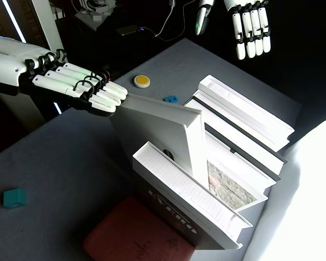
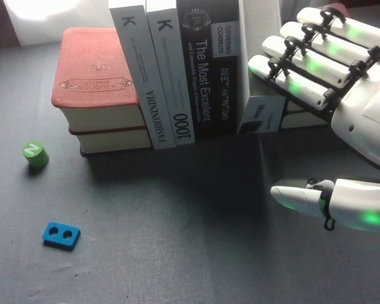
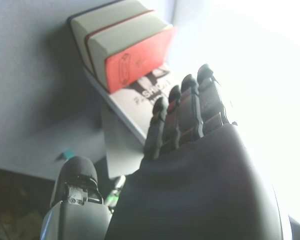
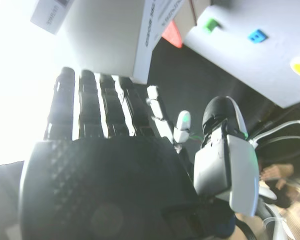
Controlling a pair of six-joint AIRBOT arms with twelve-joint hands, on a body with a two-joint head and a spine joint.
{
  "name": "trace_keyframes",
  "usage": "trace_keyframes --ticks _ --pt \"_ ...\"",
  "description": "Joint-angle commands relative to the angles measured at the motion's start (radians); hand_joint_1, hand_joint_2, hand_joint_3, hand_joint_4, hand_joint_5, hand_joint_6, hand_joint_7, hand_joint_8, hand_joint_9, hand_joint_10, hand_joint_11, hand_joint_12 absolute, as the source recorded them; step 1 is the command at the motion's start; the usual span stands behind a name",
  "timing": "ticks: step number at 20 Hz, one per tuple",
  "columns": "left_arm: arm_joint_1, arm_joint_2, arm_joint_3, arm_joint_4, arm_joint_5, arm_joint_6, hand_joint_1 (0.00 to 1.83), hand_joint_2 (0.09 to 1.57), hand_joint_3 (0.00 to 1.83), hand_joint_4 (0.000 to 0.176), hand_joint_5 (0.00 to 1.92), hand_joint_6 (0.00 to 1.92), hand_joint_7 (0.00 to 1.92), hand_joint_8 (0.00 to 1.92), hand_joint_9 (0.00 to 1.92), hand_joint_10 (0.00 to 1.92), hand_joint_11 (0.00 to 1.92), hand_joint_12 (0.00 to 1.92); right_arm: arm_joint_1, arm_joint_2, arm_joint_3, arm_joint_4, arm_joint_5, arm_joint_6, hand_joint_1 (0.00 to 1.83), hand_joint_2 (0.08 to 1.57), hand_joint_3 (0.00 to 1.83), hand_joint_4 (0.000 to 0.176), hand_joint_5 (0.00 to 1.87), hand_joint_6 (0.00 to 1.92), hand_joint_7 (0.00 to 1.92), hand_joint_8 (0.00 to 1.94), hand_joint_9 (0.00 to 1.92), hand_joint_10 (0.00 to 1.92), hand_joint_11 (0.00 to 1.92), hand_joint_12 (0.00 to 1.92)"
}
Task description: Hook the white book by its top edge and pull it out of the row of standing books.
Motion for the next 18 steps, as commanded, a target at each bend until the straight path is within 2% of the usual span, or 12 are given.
trace_keyframes --ticks 1,6,11,16,18 --pt "-0.002 0.003 0.003 -0.013 0.093 0.0 0.0 1.19 0.0 0.0 0.0 0.0 0.0 0.0 0.0 0.0 0.0 0.0 0.0 0.004 -0.006 0.0 0.017 -0.016 0.0 1.12 0.01 0.0 0.13 0.01 0.04 0.01 0.0 0.0 0.0 0.0" --pt "0.084 -0.002 0.003 -0.06 0.145 -0.008 0.0 1.19 0.0 0.0 0.0 0.0 0.0 0.0 0.0 0.0 0.0 0.0 -0.001 0.004 -0.009 0.109 -0.032 -0.13 0.0 1.12 0.01 0.0 0.14 0.02 0.05 0.01 0.01 0.0 0.0 0.0" --pt "0.164 -0.008 -0.013 -0.117 0.232 -0.007 0.0 1.19 0.0 0.0 0.0 0.0 0.0 0.0 0.0 0.0 0.0 0.0 -0.021 0.004 -0.012 0.113 -0.052 -0.146 0.0 1.13 0.01 0.0 0.11 0.0 0.03 0.0 0.0 0.0 0.0 0.0" --pt "0.305 -0.013 -0.04 -0.24 0.349 0.016 0.0 1.2 0.0 0.0 0.0 0.0 0.0 0.0 0.0 0.0 0.0 0.0 -0.045 0.004 -0.022 0.113 -0.055 -0.161 0.0 1.13 0.0 0.0 0.12 0.0 0.05 0.01 0.01 0.0 0.0 0.0" --pt "0.325 -0.018 -0.044 -0.255 0.379 0.016 0.0 1.19 0.0 0.0 0.0 0.0 0.0 0.0 0.0 0.0 0.0 0.0 -0.051 0.004 -0.026 0.113 -0.054 -0.166 0.0 1.12 0.0 0.0 0.13 0.01 0.07 0.01 0.03 0.01 0.01 0.0"
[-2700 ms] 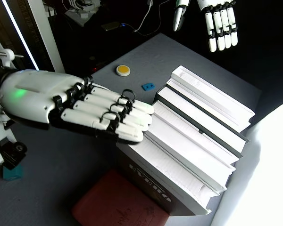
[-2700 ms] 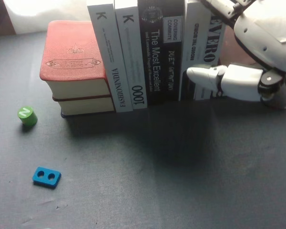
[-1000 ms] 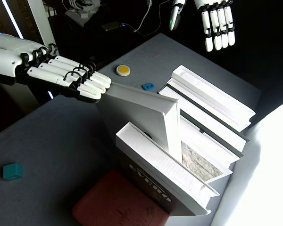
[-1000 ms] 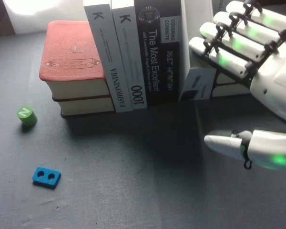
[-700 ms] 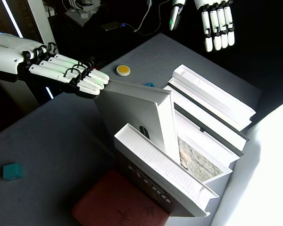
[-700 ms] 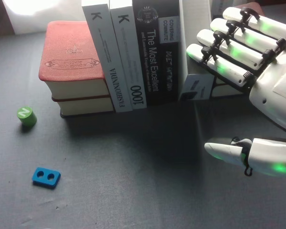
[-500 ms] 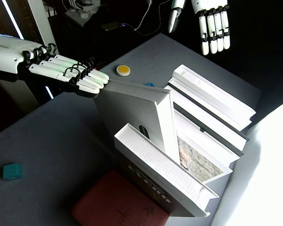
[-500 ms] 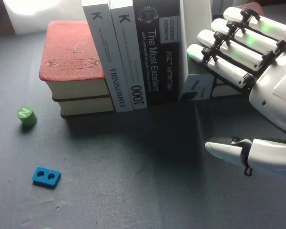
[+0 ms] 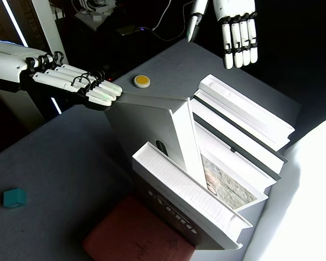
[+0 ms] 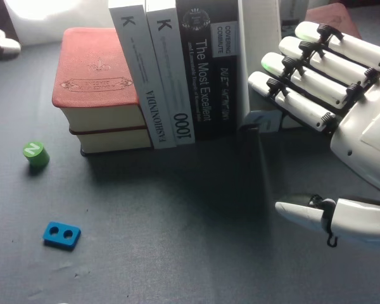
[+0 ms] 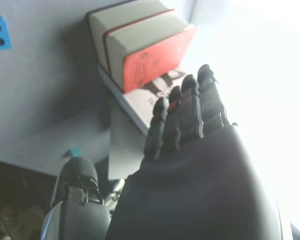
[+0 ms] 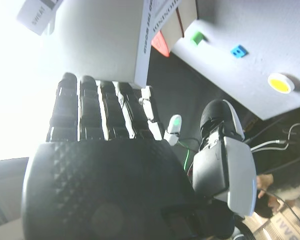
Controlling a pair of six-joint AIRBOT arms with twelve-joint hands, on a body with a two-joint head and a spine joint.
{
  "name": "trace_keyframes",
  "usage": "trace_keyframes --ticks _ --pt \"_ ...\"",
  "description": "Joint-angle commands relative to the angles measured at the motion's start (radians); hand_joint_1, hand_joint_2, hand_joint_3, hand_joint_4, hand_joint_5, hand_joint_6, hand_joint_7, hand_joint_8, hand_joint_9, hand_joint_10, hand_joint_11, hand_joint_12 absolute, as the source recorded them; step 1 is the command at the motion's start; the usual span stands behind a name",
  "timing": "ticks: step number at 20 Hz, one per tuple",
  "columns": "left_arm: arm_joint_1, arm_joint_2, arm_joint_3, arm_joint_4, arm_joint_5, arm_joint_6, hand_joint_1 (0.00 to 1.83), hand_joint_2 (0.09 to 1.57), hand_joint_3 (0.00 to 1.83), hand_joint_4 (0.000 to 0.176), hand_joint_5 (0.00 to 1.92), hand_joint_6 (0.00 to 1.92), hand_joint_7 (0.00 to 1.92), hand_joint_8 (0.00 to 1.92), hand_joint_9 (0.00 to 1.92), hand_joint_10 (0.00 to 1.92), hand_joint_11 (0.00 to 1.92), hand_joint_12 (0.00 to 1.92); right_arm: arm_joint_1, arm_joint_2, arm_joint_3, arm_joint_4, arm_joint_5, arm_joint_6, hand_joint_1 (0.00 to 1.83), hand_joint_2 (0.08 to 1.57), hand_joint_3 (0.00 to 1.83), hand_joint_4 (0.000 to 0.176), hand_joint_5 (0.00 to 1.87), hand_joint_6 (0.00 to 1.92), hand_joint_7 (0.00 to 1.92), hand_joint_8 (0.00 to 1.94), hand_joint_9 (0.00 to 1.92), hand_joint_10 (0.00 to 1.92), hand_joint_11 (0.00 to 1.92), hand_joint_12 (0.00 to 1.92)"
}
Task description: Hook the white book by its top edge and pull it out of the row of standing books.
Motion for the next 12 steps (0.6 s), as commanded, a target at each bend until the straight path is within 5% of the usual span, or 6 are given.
trace_keyframes --ticks 1,12 --pt "0.009 -0.001 -0.008 -0.041 0.135 0.006 0.0 1.2 0.0 0.0 0.0 0.0 0.0 0.0 0.0 0.0 0.0 0.0 -0.011 0.002 -0.004 0.019 -0.003 -0.017 0.0 1.12 0.0 0.0 0.14 0.01 0.07 0.01 0.03 0.01 0.01 0.0" --pt "0.218 0.0 -0.056 -0.22 0.365 0.043 0.0 1.2 0.0 0.0 0.0 0.0 0.0 0.0 0.0 0.0 0.0 0.0 -0.077 0.006 -0.028 0.023 0.011 -0.061 0.0 1.14 0.01 0.0 0.12 0.0 0.07 0.0 0.02 0.0 0.0 0.0"
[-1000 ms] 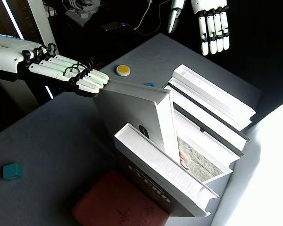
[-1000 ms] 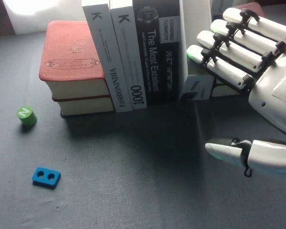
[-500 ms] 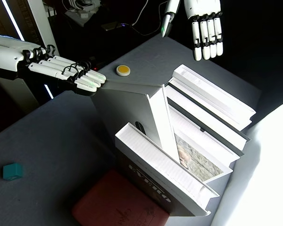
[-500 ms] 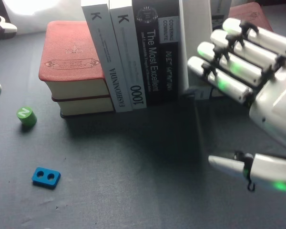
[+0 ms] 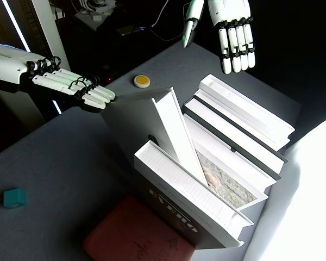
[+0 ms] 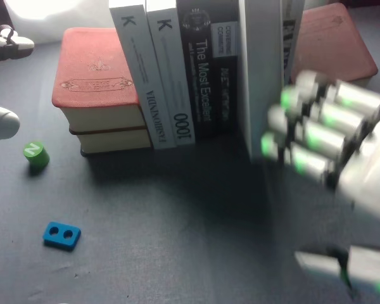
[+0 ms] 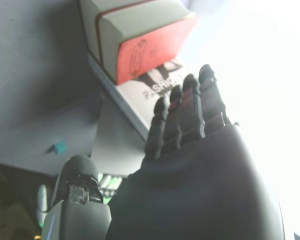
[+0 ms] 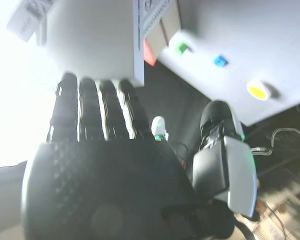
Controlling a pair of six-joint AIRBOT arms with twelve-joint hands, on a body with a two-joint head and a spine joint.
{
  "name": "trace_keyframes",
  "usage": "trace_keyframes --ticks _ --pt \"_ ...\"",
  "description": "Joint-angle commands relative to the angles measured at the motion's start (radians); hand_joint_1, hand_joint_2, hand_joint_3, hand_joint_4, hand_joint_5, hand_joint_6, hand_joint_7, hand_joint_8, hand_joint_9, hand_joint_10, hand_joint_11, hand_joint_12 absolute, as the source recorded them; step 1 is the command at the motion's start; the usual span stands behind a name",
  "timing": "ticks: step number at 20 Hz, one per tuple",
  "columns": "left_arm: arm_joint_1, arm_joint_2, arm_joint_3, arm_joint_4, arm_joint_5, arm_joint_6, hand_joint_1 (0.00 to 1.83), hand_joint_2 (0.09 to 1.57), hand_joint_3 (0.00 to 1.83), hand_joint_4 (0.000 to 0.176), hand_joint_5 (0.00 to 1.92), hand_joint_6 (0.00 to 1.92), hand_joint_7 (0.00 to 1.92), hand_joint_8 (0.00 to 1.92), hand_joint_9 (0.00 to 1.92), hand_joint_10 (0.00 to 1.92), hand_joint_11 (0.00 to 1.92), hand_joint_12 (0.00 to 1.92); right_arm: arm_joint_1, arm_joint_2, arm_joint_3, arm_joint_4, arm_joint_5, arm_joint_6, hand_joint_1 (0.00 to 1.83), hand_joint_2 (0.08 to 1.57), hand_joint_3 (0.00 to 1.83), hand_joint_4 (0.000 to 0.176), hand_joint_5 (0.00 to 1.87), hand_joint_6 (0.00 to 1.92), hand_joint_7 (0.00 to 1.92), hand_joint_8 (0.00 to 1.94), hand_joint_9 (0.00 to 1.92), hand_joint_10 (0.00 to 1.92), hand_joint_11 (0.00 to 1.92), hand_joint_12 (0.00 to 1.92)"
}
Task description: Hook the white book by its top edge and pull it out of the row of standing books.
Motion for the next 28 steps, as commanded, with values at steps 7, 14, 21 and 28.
trace_keyframes --ticks 7,14,21,28 --pt "0.031 -0.017 -0.006 -0.053 0.178 0.005 0.0 1.19 0.0 0.0 0.0 0.0 0.0 0.0 0.0 0.0 0.0 0.0 -0.029 -0.005 0.0 -0.027 0.025 -0.017 0.0 1.15 0.0 0.0 0.12 0.0 0.05 0.0 0.0 0.0 0.0 0.0" --pt "0.1 -0.031 0.008 -0.142 0.246 0.017 0.0 1.2 0.0 0.0 0.0 0.0 0.0 0.0 0.0 0.0 0.0 0.0 -0.033 -0.014 0.007 -0.008 0.027 -0.034 0.0 1.14 0.0 0.0 0.14 0.01 0.07 0.01 0.02 0.01 0.0 0.0" --pt "0.17 -0.017 -0.042 -0.172 0.3 0.021 0.0 1.2 0.0 0.0 0.0 0.0 0.0 0.0 0.0 0.0 0.0 0.0 -0.034 0.026 -0.097 -0.008 0.043 -0.033 0.0 1.15 0.01 0.0 0.14 0.0 0.07 0.0 0.02 0.0 0.0 0.0" --pt "0.163 -0.017 -0.087 -0.141 0.278 0.024 0.0 1.2 0.0 0.0 0.0 0.0 0.0 0.0 0.0 0.0 0.0 0.0 0.067 0.056 -0.134 -0.008 0.041 0.075 0.0 1.15 0.0 0.0 0.14 0.0 0.08 0.01 0.03 0.01 0.0 0.0"
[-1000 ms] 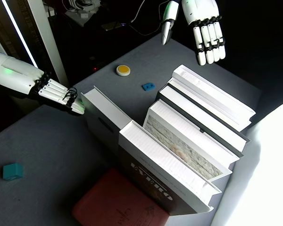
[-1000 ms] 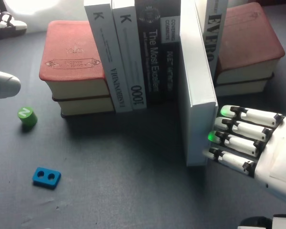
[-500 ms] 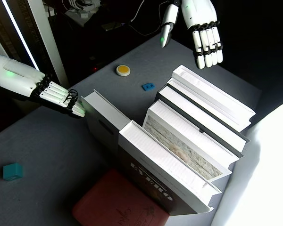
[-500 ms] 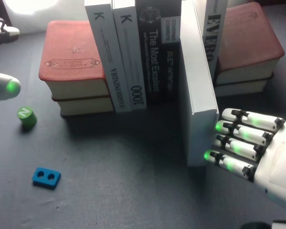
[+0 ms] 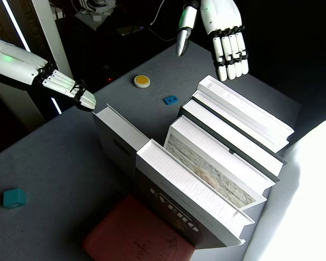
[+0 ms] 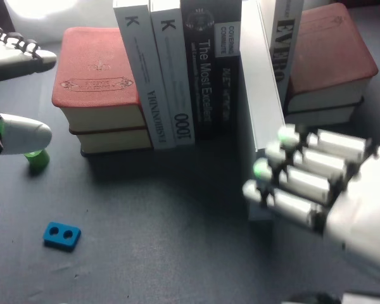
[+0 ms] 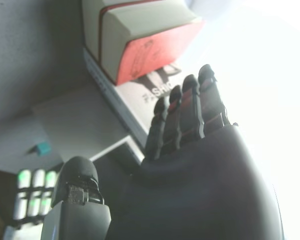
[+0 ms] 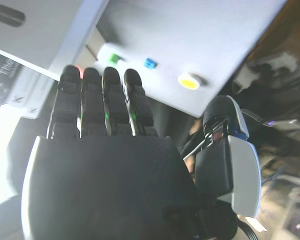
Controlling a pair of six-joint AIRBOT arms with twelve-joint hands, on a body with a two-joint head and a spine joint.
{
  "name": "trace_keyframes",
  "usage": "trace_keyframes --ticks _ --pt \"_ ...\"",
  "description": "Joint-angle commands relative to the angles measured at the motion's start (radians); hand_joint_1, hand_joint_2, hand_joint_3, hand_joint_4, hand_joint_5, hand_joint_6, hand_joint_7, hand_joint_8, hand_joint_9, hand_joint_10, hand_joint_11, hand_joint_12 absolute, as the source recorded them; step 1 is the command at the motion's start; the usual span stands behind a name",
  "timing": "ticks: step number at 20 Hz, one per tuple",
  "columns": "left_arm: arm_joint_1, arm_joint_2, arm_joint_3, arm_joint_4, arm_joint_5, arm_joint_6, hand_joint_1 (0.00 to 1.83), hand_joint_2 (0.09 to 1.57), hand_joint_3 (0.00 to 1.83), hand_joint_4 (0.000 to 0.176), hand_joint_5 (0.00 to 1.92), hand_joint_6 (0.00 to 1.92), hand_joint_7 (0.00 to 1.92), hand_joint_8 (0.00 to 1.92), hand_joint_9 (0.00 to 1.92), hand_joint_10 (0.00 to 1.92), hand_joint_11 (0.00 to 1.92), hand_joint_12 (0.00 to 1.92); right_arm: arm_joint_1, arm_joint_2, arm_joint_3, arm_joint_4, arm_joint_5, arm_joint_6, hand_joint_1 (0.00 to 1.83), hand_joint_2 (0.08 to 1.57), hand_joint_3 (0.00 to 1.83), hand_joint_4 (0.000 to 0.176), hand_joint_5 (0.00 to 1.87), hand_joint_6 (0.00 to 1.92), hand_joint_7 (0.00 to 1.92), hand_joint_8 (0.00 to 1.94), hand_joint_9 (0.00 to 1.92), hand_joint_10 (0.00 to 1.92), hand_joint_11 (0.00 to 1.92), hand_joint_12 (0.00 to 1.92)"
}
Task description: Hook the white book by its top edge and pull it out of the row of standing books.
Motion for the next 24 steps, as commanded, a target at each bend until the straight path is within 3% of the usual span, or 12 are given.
trace_keyframes --ticks 1,7,11,12,16,18,21,22,23,24 --pt "-0.014 0.004 -0.001 -0.002 0.074 0.001 0.0 1.19 0.0 0.0 0.0 0.0 0.0 0.0 0.0 0.0 0.0 0.0 0.023 0.008 -0.008 -0.053 0.051 0.027 0.0 1.15 0.0 0.0 0.14 0.0 0.07 0.0 0.02 0.0 0.0 0.0" --pt "-0.014 0.002 -0.007 0.015 0.073 0.008 0.0 1.2 0.0 0.0 0.0 0.0 0.0 0.0 0.0 0.0 0.0 0.0 0.296 0.051 0.065 -0.053 -0.202 0.317 0.0 1.15 0.0 0.0 0.15 0.01 0.09 0.01 0.03 0.0 0.0 0.0" --pt "-0.014 -0.01 -0.006 0.016 0.076 0.011 0.0 1.21 0.0 0.0 0.0 0.0 0.0 0.0 0.0 0.0 0.0 0.0 0.391 0.049 0.146 -0.066 -0.295 0.45 0.0 1.15 0.0 0.0 0.1 0.0 0.05 0.0 0.0 0.0 0.0 0.0" --pt "-0.014 -0.013 -0.008 0.016 0.077 0.011 0.0 1.21 0.0 0.0 0.0 0.0 0.0 0.0 0.0 0.0 0.0 0.0 0.395 0.049 0.165 -0.199 -0.299 0.578 0.0 1.15 0.0 0.0 0.11 0.0 0.05 0.0 0.0 0.0 0.0 0.0" --pt "-0.023 -0.019 -0.013 0.016 0.079 0.011 0.0 1.2 0.0 0.0 0.0 0.0 0.0 0.0 0.0 0.0 0.0 0.0 0.403 0.043 0.207 -0.435 -0.297 0.828 0.0 1.16 0.0 0.0 0.1 0.0 0.03 0.0 0.0 0.0 0.0 0.0" --pt "-0.025 -0.021 -0.014 0.016 0.074 0.011 0.0 1.2 0.0 0.0 0.0 0.0 0.0 0.0 0.0 0.0 0.0 0.0 0.403 0.038 0.241 -0.609 -0.297 1.023 0.0 1.16 0.0 0.0 0.1 0.0 0.03 0.0 0.0 0.0 0.0 0.0" --pt "-0.027 -0.021 -0.018 0.016 0.067 0.007 0.0 1.21 0.0 0.0 0.0 0.0 0.0 0.0 0.0 0.0 0.0 0.0 0.398 0.02 0.291 -0.703 -0.305 1.129 0.0 1.16 0.0 0.0 0.11 0.0 0.03 0.0 0.0 0.0 0.0 0.0" --pt "-0.028 -0.021 -0.018 0.015 0.067 0.006 0.0 1.21 0.0 0.0 0.0 0.0 0.0 0.0 0.0 0.0 0.0 0.0 0.398 0.016 0.315 -0.818 -0.304 1.26 0.0 1.16 0.0 0.0 0.12 0.01 0.04 0.01 0.0 0.0 0.0 0.0" --pt "-0.029 -0.021 -0.017 0.015 0.067 0.005 0.0 1.21 0.0 0.0 0.0 0.0 0.0 0.0 0.0 0.0 0.0 0.0 0.395 0.01 0.348 -0.982 -0.292 1.455 0.0 1.16 0.0 0.0 0.12 0.01 0.04 0.01 0.0 0.0 0.0 0.0" --pt "-0.03 -0.021 -0.016 0.015 0.067 0.004 0.0 1.2 0.0 0.0 0.0 0.0 0.0 0.0 0.0 0.0 0.0 0.0 0.383 0.006 0.372 -1.098 -0.254 1.571 0.0 1.16 0.0 0.0 0.13 0.01 0.05 0.01 0.0 0.0 0.0 0.0"
